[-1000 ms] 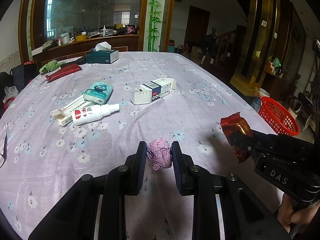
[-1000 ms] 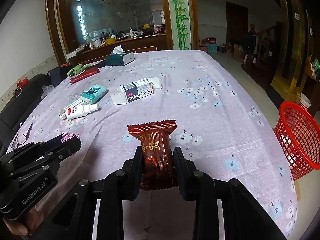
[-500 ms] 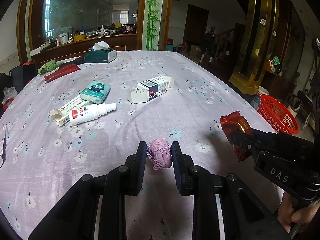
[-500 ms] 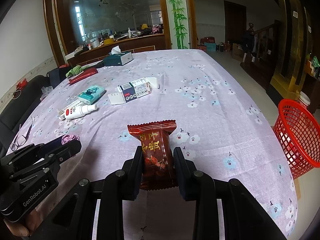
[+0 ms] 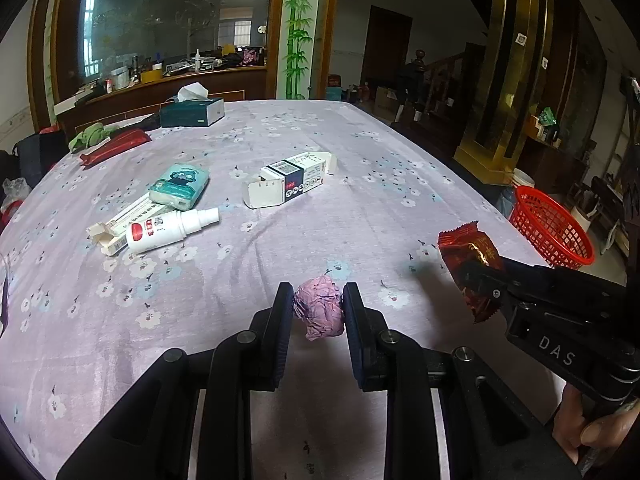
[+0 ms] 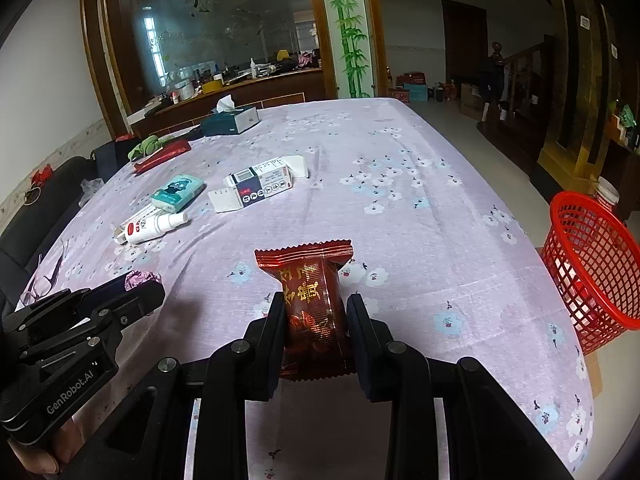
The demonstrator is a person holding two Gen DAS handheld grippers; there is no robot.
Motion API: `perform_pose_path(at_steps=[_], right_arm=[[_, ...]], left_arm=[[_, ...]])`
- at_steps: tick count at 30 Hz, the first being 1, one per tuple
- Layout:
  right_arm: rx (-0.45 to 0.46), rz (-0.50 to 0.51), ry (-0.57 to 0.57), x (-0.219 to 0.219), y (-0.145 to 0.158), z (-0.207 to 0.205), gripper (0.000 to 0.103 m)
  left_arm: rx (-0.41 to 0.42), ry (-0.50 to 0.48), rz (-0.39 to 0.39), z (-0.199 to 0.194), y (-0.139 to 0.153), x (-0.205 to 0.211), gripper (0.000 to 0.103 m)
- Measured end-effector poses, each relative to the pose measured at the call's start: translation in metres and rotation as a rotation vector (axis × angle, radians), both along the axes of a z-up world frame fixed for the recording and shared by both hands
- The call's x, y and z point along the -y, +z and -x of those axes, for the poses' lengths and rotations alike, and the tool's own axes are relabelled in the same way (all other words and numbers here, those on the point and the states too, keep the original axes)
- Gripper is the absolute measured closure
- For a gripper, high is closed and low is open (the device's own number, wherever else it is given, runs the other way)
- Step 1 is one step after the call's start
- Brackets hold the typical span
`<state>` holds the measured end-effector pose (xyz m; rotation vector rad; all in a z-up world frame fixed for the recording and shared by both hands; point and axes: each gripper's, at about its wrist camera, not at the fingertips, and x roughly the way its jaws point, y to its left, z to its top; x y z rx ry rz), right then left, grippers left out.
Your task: Collect trash
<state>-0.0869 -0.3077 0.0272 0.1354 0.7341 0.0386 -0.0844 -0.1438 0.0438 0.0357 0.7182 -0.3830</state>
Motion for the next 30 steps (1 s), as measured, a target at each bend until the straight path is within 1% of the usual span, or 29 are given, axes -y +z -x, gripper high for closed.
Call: perform_pose_path(at_steps=[8, 11, 13, 18, 21, 24, 27, 30], right_arm=[[0.005, -0.021, -0.015, 0.011, 0.002, 0.003, 0.071], [0.011, -0.038, -0.025, 0.019, 0.004, 0.005, 0.071], [0.012, -0.077, -0.034, 0.031, 0.007, 0.007, 0.071], [0.052, -0.114, -0.098, 0.064, 0.021, 0.017, 0.071], [0.084, -0.136, -0.157, 0.094, 0.032, 0.027, 0.071], [0.121, -0.147, -0.235, 0.131, 0.045, 0.04, 0.071], [0.145, -0.14, -0.315, 0.17, 0.055, 0.054, 0.071], [0.154, -0.165, -0.388, 0.209, 0.061, 0.065, 0.071]], left_arm=[[-0.013, -0.014, -0.002, -0.003, 0.001, 0.006, 0.079], [-0.031, -0.027, 0.011, -0.005, 0.002, 0.01, 0.079], [-0.039, -0.043, 0.016, -0.007, 0.004, 0.015, 0.079], [-0.079, -0.135, 0.07, -0.012, 0.015, 0.038, 0.079], [-0.074, -0.185, 0.072, -0.013, 0.026, 0.061, 0.079], [-0.077, -0.258, 0.091, -0.014, 0.04, 0.091, 0.079], [-0.07, -0.337, 0.098, -0.01, 0.053, 0.13, 0.079], [-0.09, -0.408, 0.119, -0.008, 0.059, 0.171, 0.079]])
